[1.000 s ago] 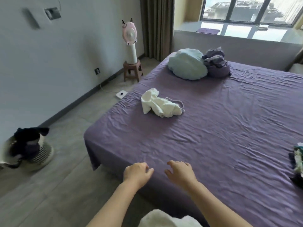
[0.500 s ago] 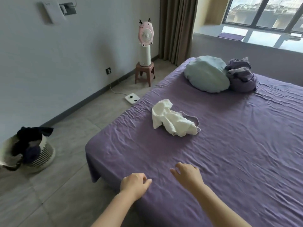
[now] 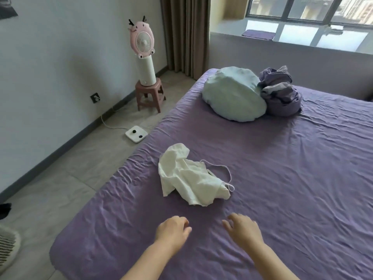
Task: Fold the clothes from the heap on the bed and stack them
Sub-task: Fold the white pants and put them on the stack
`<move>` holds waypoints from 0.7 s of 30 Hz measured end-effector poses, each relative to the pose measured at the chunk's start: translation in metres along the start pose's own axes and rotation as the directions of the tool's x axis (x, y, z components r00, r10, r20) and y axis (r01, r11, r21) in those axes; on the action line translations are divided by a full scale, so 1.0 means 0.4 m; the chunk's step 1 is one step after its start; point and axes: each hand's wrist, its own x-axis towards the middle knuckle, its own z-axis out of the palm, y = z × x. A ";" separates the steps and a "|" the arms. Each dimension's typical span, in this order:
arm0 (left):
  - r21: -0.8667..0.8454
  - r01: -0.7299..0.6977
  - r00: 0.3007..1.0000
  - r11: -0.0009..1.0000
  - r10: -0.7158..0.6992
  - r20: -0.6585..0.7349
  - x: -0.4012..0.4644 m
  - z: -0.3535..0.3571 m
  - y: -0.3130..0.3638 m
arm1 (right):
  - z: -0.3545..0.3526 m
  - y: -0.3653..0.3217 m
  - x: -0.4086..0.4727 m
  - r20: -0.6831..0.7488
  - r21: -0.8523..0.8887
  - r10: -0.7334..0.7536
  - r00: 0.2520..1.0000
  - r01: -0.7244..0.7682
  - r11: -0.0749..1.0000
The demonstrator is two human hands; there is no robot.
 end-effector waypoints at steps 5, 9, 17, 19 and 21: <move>-0.050 -0.094 0.995 0.994 0.096 0.033 0.218 0.005 0.084 | 0.013 0.034 0.144 0.030 0.277 0.123 0.992 -0.127 0.952; -0.033 -0.142 0.989 0.989 0.144 0.040 0.395 0.027 0.144 | 0.038 0.044 0.244 0.060 0.379 0.197 0.979 -0.205 0.903; 0.286 -0.279 0.960 0.917 0.255 0.119 0.637 0.122 0.182 | 0.112 0.061 0.419 0.144 0.430 0.275 0.951 -0.310 0.848; 0.367 -0.283 0.959 0.886 0.251 0.132 0.662 0.127 0.185 | 0.124 0.060 0.447 0.165 0.463 0.295 0.941 -0.338 0.820; 0.300 -0.257 0.966 0.919 0.239 0.096 0.670 0.127 0.176 | 0.131 0.060 0.463 0.175 0.515 0.317 0.932 -0.361 0.777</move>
